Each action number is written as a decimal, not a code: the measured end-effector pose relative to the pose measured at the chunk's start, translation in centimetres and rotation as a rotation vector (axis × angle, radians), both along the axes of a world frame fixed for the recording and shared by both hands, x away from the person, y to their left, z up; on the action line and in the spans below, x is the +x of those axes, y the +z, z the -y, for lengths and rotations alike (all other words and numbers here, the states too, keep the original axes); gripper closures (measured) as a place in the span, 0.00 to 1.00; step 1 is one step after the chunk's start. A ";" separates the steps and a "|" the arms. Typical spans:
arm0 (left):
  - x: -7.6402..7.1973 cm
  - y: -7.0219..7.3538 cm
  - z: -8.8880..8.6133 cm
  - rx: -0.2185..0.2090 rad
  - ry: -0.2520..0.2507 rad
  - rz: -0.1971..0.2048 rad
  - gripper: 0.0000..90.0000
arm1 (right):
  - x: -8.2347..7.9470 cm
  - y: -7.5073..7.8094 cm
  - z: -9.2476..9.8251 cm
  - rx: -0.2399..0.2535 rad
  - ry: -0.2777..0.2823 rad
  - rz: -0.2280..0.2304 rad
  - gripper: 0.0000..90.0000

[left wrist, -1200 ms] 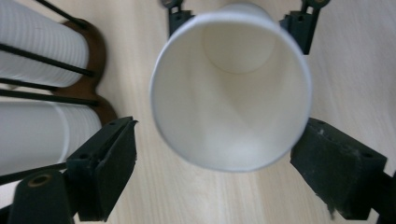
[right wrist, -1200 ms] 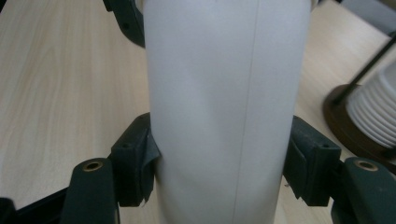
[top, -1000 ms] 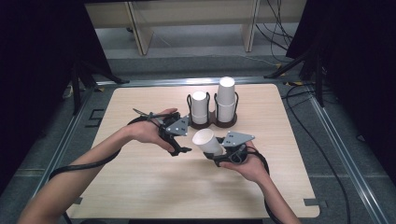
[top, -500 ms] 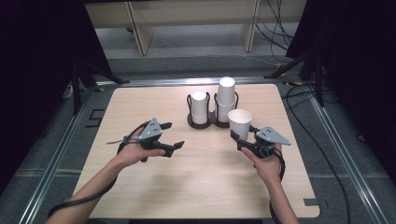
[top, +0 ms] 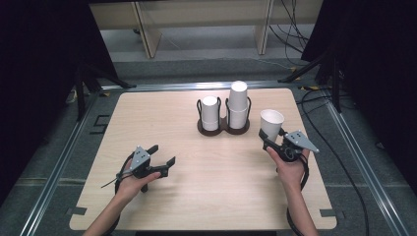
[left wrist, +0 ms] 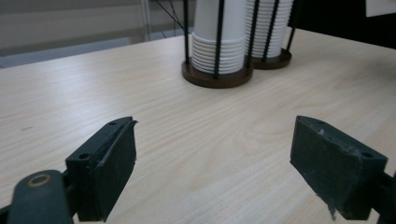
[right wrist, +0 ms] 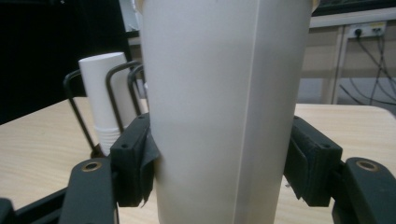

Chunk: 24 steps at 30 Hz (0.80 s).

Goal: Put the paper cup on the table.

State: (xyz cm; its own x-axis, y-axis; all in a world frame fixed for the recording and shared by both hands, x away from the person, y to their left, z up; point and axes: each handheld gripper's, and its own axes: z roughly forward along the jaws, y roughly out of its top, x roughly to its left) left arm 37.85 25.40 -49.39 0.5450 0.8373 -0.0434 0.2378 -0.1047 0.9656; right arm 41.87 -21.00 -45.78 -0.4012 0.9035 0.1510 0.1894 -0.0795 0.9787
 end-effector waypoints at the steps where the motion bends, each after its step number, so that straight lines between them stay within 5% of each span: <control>1: 0.0 0.0 0.0 -0.002 0.007 0.006 0.15 | 0.2 0.0 0.2 0.003 -0.012 0.013 0.38; 5: -0.1 -0.2 -0.3 -0.023 0.067 0.027 0.15 | 0.4 0.1 0.5 0.011 -0.036 0.018 0.38; 14: -0.3 -0.3 -0.6 -0.040 0.084 0.055 0.15 | 1.0 0.3 1.1 0.002 -0.071 0.021 0.38; 24: -0.6 -0.2 -0.2 0.008 0.079 0.056 0.16 | 3.1 -0.5 1.3 0.008 -0.114 -0.028 0.38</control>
